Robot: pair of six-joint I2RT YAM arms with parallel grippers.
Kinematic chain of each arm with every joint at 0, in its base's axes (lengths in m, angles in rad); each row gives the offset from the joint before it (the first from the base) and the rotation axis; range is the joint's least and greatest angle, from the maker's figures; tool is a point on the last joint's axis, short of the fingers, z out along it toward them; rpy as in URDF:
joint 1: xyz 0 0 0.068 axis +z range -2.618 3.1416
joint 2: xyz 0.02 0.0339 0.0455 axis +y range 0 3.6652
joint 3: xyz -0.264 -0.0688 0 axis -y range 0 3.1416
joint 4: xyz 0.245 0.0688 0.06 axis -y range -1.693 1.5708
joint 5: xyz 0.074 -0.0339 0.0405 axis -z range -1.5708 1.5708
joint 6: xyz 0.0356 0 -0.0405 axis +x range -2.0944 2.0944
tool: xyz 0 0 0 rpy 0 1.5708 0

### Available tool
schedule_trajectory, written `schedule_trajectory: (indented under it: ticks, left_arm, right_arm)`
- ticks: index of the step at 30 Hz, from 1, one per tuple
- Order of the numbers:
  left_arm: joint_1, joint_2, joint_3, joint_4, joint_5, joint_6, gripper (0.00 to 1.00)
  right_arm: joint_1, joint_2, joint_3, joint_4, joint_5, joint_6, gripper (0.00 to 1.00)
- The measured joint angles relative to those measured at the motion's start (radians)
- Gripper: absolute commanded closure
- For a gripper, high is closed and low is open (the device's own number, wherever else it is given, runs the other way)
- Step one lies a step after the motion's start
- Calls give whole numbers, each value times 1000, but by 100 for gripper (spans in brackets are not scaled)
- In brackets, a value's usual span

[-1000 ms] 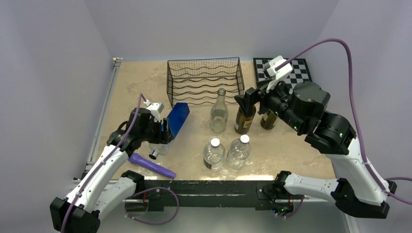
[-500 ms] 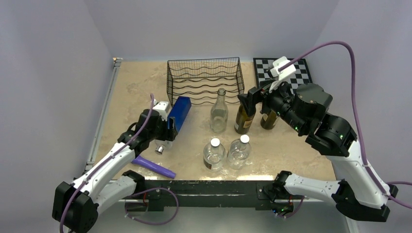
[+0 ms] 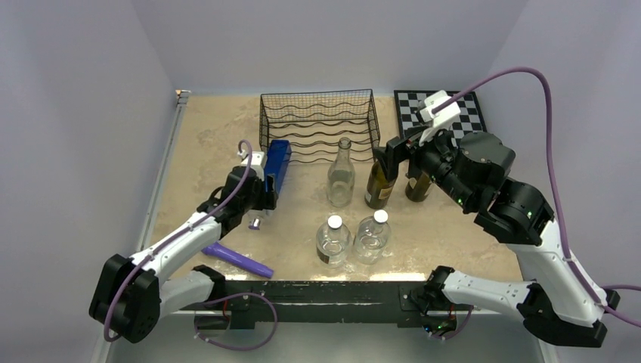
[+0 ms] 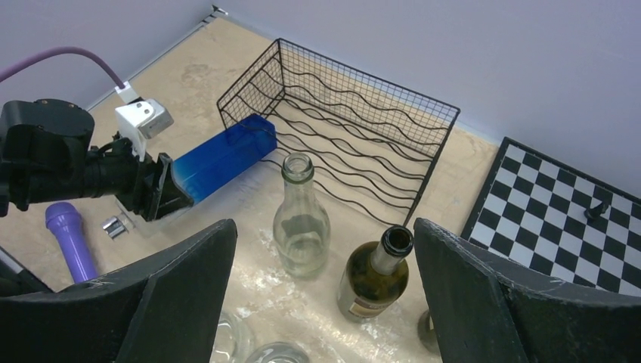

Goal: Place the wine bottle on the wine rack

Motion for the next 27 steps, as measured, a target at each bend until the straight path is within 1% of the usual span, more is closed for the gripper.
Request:
schedule_trajectory:
  ticks: [8, 11, 19, 27]
  left_arm:
    - [-1, 169, -3, 206, -75, -43, 100]
    - [-1, 247, 14, 256, -94, -53, 100]
    - [-5, 417, 109, 363, -143, -86, 100]
    - [-5, 556, 222, 452, -205, -53, 100]
  right_arm:
    - [0, -26, -36, -8, 23, 2, 10]
    - [0, -33, -43, -12, 32, 2, 9]
    - [-1, -75, -108, 0, 54, 5, 9]
    - [-7, -94, -153, 11, 75, 2, 9]
